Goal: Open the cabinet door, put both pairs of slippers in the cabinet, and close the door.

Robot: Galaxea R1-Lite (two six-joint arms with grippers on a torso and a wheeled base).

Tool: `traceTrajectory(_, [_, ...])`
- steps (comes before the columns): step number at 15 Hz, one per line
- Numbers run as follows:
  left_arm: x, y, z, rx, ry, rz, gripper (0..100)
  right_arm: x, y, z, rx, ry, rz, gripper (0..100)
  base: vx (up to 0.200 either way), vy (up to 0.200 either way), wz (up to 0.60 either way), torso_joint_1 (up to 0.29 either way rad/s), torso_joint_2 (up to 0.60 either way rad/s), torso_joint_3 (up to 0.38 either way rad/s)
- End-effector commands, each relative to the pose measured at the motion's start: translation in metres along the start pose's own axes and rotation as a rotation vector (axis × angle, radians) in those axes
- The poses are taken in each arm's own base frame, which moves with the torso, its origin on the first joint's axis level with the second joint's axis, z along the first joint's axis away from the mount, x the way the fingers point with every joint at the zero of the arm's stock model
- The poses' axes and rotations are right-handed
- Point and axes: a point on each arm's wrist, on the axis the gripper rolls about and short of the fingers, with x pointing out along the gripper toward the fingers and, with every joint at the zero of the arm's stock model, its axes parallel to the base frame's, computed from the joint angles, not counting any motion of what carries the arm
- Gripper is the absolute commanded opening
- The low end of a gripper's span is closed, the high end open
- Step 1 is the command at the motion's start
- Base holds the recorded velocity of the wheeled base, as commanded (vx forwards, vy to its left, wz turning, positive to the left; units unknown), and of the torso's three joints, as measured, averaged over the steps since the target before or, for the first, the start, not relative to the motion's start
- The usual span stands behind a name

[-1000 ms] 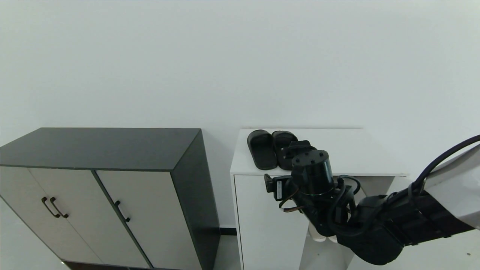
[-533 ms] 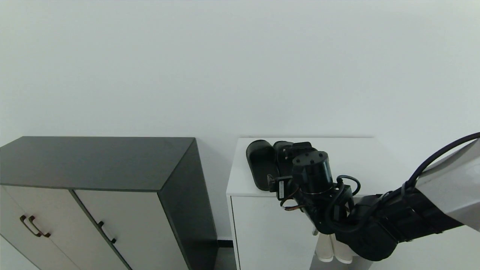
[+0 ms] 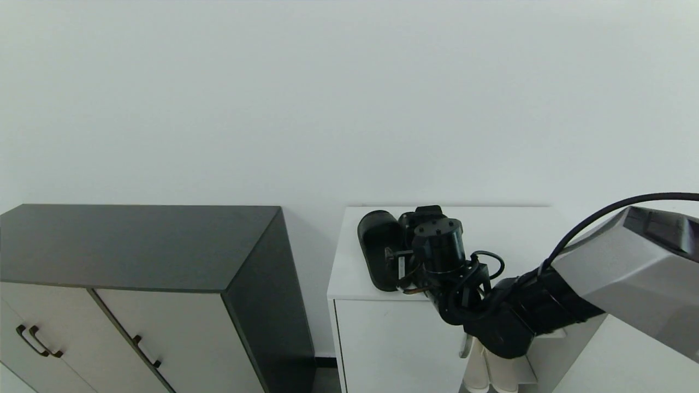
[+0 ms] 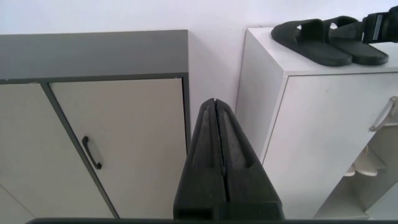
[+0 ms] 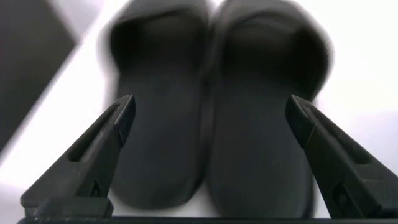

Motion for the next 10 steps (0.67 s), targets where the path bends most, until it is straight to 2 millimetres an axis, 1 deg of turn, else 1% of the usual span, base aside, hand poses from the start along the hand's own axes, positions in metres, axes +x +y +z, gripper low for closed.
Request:
traceTrajectory(1, [0.0,0.0,0.0,0.0,0.001,0.0,0,0.022,-0.001,-0.008,-0.012,0.005,-0.024,100,0.0,0.0,0.0,0.0,0.0,0.0])
traceTrajectory(7, [0.0,0.0,0.0,0.0,0.001,0.0,0,0.065,0.0,-0.009,-0.005,-0.039,-0.054,100,0.0,0.0,0.0,0.0,0.0,0.0])
traceTrajectory(10, [0.0,0.0,0.0,0.0,0.001,-0.001,0,0.074,-0.004,-0.004,-0.032,-0.049,-0.054,100,0.0,0.0,0.0,0.0,0.0,0.0])
